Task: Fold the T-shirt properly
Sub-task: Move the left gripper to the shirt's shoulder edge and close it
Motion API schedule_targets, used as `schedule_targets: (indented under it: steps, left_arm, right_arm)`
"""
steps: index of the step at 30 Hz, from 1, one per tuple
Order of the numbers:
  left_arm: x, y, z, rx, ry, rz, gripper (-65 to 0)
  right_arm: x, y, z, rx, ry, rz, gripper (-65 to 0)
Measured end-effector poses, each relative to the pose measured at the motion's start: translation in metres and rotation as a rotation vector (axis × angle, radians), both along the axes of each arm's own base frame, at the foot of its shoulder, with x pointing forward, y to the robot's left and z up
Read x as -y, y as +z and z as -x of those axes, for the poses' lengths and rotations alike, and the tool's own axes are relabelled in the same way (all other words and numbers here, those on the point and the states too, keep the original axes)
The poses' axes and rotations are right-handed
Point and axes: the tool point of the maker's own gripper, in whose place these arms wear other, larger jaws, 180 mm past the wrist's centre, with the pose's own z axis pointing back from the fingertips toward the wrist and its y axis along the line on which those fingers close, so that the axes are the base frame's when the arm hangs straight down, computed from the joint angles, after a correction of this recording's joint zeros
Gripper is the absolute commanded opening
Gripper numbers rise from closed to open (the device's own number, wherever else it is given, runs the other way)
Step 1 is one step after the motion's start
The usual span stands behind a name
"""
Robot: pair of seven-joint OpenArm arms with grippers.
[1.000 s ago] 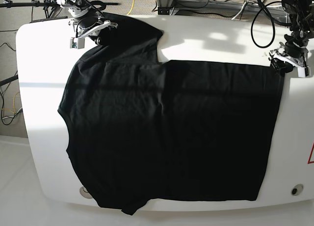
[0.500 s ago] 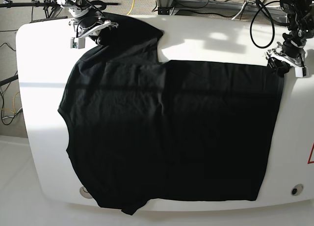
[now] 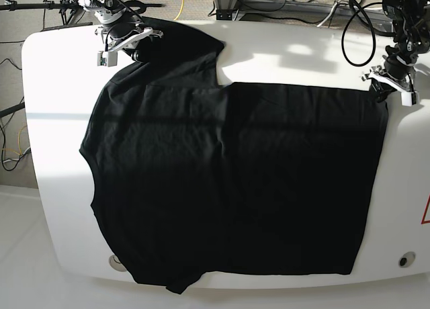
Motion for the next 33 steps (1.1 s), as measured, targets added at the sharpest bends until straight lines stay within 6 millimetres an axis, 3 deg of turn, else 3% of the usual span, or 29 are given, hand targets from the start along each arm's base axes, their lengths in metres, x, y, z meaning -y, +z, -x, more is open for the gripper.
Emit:
schedule_targets:
  steps: [25, 33]
  left_arm:
    - [-0.004, 0.015, -0.002, 0.028, 0.02, -0.05, -65.0]
    - [0.0, 0.026, 0.009, 0.034, -0.02, -0.079, -65.0]
  right_arm:
    - [0.011, 0.004, 0.0, 0.003, -0.015, 0.019, -65.0]
    - [0.02, 0.023, 0.007, 0.023, -0.029, 0.037, -65.0]
